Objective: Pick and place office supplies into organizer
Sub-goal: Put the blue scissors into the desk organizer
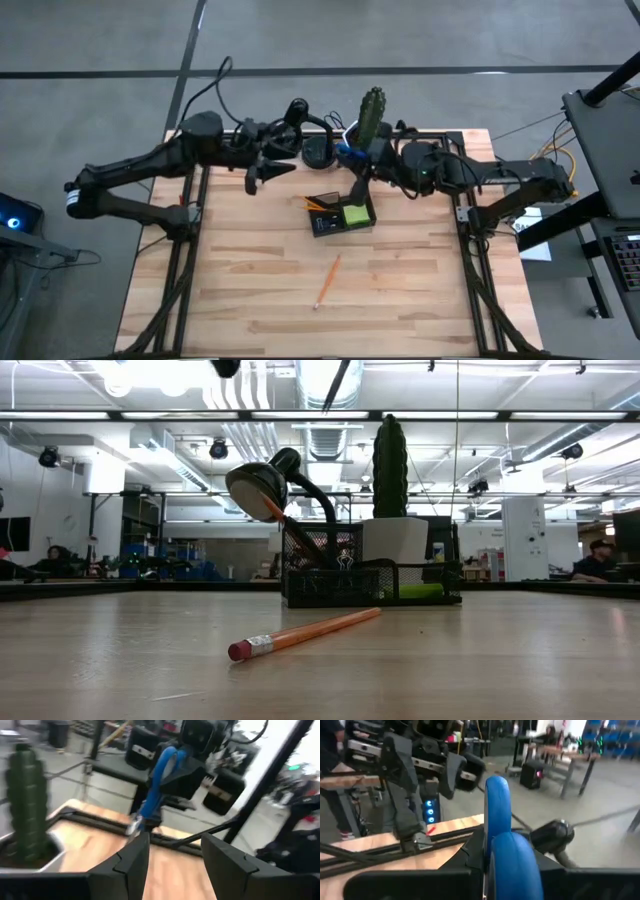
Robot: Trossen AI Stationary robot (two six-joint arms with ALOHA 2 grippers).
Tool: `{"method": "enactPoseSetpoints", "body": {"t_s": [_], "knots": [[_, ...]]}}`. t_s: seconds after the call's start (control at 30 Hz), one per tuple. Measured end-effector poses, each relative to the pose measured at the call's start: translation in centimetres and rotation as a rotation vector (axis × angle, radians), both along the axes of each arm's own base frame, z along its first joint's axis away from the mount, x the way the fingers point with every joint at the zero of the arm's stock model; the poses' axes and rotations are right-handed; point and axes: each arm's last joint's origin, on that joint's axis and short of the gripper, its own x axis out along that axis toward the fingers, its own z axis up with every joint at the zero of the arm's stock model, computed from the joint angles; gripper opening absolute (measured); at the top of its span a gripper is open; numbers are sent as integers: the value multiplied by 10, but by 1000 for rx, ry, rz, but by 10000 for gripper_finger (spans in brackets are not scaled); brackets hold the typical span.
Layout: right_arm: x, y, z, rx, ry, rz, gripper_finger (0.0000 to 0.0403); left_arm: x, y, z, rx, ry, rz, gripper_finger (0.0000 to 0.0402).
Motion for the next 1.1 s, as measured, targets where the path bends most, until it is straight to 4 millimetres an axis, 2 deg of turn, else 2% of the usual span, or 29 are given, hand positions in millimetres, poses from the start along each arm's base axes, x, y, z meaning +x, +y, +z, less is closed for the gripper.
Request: {"method": "enactPoseSetpoints", "body": {"t_s": [0.2,0.43,1.1], "knots": [[15,-3,-19,99,49,-24,26,-17,-2,1,49,46,76,164],[37,-4,-56,212,171,-76,26,-27,-5,5,91,31,98,164],[82,-6,-144,151,451,-243,26,-29,-5,3,111,56,93,164]]}}
